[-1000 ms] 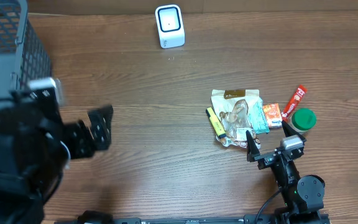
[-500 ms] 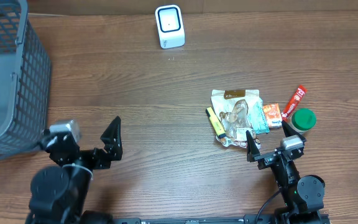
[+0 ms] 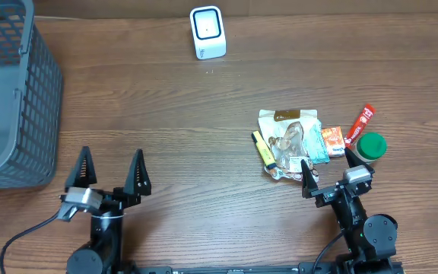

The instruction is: Scan the item barcode

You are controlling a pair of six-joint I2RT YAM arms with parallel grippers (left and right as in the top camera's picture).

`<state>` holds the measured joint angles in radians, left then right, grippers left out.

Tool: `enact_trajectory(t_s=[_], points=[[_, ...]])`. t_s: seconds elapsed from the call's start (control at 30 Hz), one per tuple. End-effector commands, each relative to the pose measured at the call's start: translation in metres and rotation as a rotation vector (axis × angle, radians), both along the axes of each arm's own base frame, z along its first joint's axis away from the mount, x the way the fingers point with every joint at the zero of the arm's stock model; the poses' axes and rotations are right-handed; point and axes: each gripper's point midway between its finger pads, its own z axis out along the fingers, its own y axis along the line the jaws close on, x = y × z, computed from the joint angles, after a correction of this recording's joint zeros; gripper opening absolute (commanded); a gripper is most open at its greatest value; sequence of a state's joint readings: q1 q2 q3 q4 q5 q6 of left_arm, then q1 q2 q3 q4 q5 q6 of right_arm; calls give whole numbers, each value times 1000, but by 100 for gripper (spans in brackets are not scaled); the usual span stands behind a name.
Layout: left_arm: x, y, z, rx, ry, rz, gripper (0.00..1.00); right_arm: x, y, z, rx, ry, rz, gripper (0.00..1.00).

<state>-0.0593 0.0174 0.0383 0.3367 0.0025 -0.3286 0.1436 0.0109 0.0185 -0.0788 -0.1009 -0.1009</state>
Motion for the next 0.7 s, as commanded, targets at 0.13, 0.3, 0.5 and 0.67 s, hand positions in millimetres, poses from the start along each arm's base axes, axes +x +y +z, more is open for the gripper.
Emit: enact_trajectory(t_s=[0.13, 0.3, 0.5, 0.67], points=[[16, 3, -71, 85, 255, 25, 100, 0, -1, -2, -1, -3, -5, 100], [16, 3, -113, 229, 420, 41, 100, 0, -1, -2, -1, -3, -5, 100], [16, 2, -113, 360, 409, 52, 100, 0, -1, -2, -1, -3, -5, 100], [16, 2, -113, 358, 410, 52, 100, 0, -1, -2, -1, -3, -5, 100]])
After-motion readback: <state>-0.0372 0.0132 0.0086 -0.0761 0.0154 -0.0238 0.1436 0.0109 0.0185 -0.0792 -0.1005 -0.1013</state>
